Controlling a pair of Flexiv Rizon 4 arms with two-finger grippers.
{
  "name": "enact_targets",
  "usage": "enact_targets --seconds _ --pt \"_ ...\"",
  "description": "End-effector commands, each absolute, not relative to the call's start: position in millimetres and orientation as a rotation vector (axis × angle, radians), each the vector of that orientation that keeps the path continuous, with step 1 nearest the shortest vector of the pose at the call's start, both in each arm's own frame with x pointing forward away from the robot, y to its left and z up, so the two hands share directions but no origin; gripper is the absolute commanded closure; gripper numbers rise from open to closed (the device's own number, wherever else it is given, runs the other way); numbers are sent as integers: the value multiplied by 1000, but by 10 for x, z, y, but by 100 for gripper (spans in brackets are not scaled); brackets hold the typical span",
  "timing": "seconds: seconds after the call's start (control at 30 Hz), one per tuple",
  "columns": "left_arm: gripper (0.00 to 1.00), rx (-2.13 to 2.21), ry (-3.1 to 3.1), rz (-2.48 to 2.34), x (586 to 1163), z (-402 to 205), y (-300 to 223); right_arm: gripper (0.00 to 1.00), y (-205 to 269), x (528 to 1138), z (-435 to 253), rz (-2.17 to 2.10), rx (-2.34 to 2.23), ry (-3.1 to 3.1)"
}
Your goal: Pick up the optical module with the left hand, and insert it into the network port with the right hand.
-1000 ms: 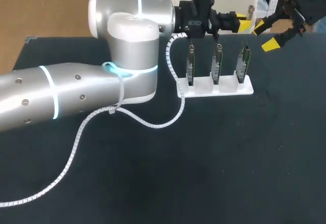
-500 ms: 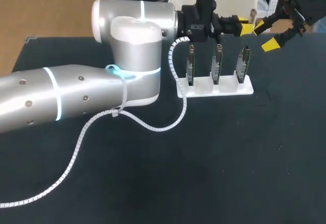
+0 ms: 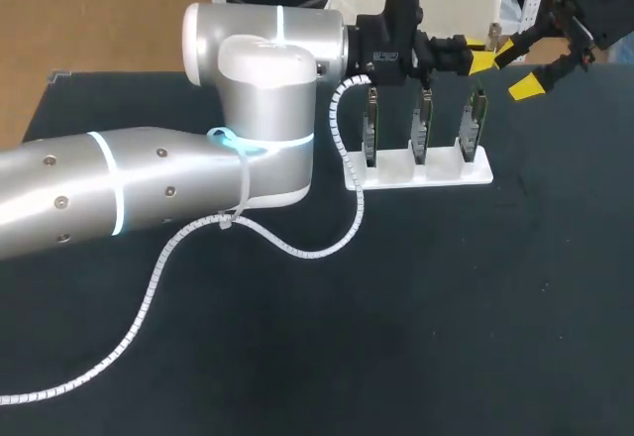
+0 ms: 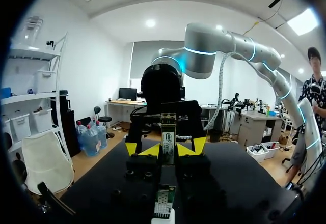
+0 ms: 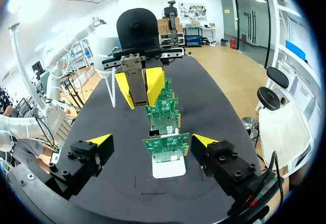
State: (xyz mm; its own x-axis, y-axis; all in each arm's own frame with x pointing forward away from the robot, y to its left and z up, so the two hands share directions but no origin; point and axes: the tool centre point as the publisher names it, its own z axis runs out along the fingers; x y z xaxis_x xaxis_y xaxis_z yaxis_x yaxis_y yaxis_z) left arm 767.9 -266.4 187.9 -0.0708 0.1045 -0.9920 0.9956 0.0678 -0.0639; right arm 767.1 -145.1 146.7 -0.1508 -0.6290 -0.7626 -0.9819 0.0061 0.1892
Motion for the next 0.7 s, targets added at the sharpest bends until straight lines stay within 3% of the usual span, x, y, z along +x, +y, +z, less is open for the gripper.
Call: enact_targets --seconds 0.03,0.7 --pt "100 1211 1369 -1163 7713 1860 -2668 0 -1449 7644 1467 984 -1648 1820" --pt "100 1225 1386 -1168 7732 1776 -2695 0 -1449 7644 1467 984 -1648 1820"
